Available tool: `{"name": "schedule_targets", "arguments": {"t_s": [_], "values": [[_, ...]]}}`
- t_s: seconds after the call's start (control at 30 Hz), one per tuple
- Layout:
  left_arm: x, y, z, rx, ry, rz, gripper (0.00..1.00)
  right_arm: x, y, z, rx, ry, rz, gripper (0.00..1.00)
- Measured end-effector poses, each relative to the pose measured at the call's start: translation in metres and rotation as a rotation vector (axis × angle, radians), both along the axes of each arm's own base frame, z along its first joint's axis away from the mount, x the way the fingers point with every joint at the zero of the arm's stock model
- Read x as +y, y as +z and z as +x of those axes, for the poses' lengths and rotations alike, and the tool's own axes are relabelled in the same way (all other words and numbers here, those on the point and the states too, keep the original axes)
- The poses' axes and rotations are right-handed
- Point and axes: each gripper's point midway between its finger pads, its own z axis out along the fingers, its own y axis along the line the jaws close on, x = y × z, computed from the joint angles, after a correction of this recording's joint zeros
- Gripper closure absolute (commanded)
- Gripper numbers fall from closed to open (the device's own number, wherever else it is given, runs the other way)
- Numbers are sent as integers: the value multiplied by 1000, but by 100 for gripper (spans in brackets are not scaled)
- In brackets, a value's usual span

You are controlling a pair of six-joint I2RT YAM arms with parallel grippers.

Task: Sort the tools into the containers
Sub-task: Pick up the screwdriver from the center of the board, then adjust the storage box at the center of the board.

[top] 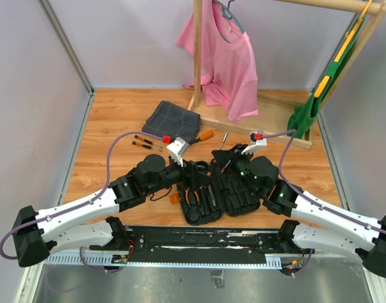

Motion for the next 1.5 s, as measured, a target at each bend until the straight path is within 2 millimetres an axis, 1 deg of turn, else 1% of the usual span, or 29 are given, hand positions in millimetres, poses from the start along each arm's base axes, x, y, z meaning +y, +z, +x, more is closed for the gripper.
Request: {"name": "schedule_targets", "arguments": {"t_s": [0.13, 0.23, 0.47, 0.6, 0.73, 0.8, 0.87, 1.03, 1.17, 1.27, 1.33, 1.5], "values": [[-1, -3, 1, 7, 2, 7, 30, -19, -15, -2, 16, -39, -101, 96], [-1, -10, 3, 18, 15, 23, 30, -33, -28, -6, 34, -58, -180, 96], [8, -36, 13, 83, 106, 96, 31, -68, -61, -13, 90, -114, -372, 95], [21, -50, 22, 135, 193, 127, 33, -90, -77, -14, 119, -161, -474, 94], [49, -70, 42, 207, 321, 146, 36, -109, -88, -14, 142, -198, -551, 95], [64, -86, 47, 244, 379, 173, 37, -114, -91, -16, 148, -203, -577, 94], [77, -100, 46, 281, 422, 203, 38, -118, -94, -16, 153, -210, -589, 95], [100, -133, 45, 375, 503, 243, 46, -128, -100, -16, 166, -232, -611, 94], [103, -159, 37, 448, 500, 278, 51, -129, -102, -16, 171, -233, -618, 94], [100, -172, 30, 487, 477, 288, 55, -129, -102, -17, 170, -232, -617, 94], [98, -176, 28, 502, 466, 287, 59, -129, -103, -17, 170, -233, -617, 94], [93, -179, 29, 512, 456, 278, 71, -131, -106, -19, 176, -235, -610, 94]]}}
